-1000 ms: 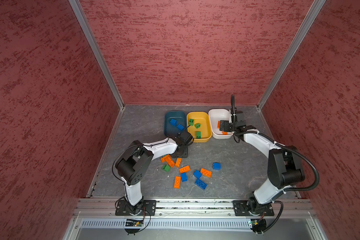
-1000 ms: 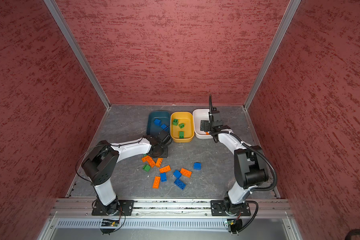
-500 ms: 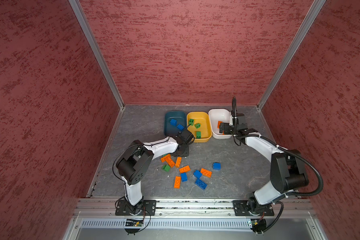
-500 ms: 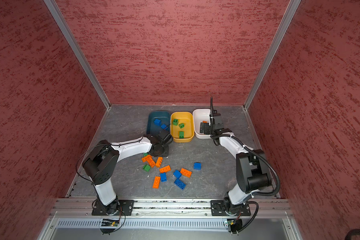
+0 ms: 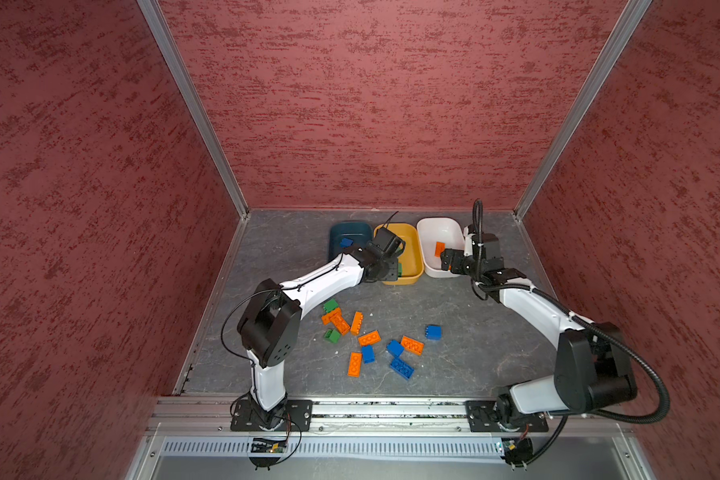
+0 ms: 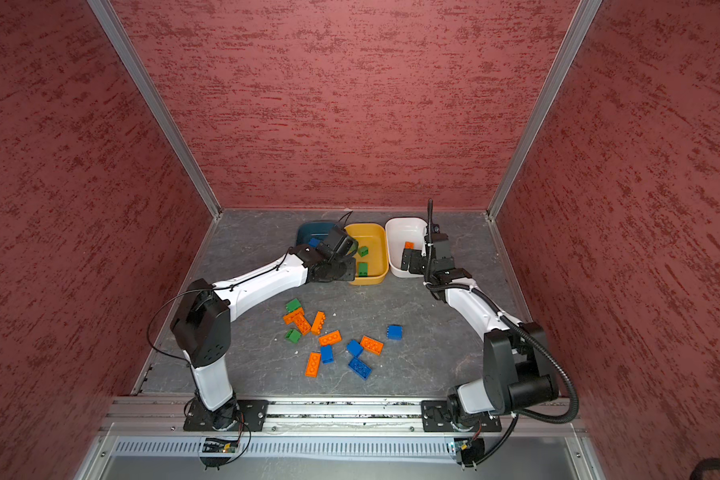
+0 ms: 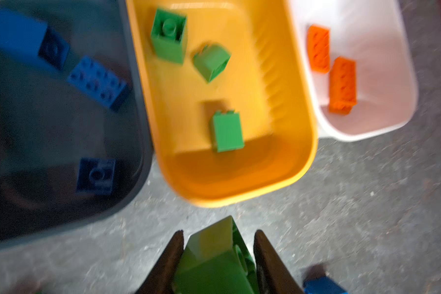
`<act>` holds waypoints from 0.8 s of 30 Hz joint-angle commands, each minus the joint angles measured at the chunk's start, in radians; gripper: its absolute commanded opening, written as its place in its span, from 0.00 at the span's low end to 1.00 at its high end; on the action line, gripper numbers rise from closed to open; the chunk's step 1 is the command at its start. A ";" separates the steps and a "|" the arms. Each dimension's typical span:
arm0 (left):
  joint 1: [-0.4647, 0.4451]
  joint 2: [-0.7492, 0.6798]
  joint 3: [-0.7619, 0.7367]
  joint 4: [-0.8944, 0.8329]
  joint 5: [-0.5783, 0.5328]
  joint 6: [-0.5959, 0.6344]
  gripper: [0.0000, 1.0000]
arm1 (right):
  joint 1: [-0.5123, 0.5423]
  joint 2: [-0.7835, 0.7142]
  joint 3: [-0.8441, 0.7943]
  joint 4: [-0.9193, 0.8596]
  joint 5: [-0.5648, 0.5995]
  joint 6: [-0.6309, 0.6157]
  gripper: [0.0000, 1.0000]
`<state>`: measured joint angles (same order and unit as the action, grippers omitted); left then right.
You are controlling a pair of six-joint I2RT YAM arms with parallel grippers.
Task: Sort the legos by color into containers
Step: 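Carry the green brick with the left gripper and release it into the yellow tub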
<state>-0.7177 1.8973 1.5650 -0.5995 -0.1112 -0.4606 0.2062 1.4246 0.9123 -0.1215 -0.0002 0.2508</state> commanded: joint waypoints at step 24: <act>-0.006 0.214 0.266 0.075 -0.133 0.175 0.90 | 0.005 -0.122 -0.067 0.028 0.005 0.089 0.99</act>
<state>-0.7128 2.1834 1.8671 -0.5816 -0.2649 -0.2993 0.2062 1.3266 0.8597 -0.1223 0.0113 0.3023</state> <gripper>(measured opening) 0.887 0.990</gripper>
